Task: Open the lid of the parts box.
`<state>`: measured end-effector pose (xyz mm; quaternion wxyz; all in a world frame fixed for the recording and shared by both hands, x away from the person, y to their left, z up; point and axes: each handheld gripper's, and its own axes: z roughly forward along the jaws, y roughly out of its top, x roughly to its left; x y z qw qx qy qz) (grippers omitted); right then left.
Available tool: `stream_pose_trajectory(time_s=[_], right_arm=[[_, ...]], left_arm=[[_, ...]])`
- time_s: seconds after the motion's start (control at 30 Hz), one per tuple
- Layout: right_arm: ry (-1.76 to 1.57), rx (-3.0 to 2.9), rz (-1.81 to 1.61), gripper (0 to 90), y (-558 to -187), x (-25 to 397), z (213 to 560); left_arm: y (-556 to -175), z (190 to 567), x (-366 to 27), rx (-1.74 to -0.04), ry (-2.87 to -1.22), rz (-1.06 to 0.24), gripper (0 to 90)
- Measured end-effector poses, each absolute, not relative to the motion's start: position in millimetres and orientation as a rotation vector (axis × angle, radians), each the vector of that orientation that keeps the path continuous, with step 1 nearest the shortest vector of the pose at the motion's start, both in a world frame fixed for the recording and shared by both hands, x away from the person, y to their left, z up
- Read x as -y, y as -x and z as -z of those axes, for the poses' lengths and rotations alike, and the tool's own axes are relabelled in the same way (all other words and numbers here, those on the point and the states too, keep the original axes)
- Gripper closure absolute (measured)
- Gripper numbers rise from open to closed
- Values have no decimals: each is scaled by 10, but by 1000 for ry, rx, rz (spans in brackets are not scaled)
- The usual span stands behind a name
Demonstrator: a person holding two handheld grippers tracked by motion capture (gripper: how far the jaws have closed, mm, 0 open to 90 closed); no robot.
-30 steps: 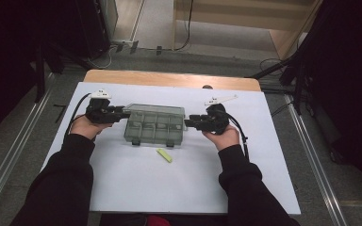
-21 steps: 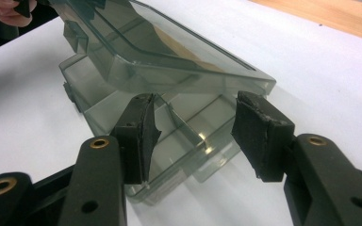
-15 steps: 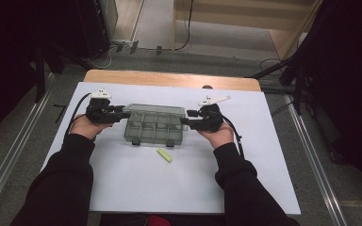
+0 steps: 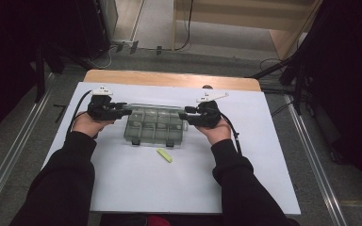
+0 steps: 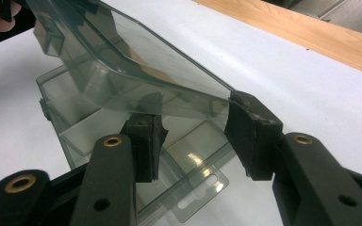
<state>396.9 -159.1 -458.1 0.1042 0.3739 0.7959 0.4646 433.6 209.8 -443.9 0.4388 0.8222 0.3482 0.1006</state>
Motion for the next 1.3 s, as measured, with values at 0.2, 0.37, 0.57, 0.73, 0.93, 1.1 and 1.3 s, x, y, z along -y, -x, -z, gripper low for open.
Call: stream_pose_trajectory(time_s=[0.2,0.37,0.57,0.73,0.93,1.1,1.3], right_arm=[[-1098,-2333,-1365,581,-4012,1585,4562],[-1106,-2329,-1360,594,-4042,1585,4546],[-1120,-2316,-1373,609,-4086,1605,4539],[-1134,-2303,-1382,611,-4107,1602,4557],[-1144,-2294,-1381,608,-4127,1588,4556],[-1149,-2287,-1373,599,-4169,1570,4525],[-1171,-2243,-1377,600,-4218,1539,4542]], left_arm=[[-4346,4428,-2091,-858,-2035,-261,584],[-4344,4422,-2088,-857,-2033,-264,585],[-4339,4415,-2079,-858,-2031,-265,585],[-4350,4414,-2069,-867,-2019,-276,584],[-4389,4390,-2027,-887,-2013,-296,585],[-4420,4402,-2022,-906,-1988,-305,585],[-4477,4432,-2023,-924,-1979,-293,585]])
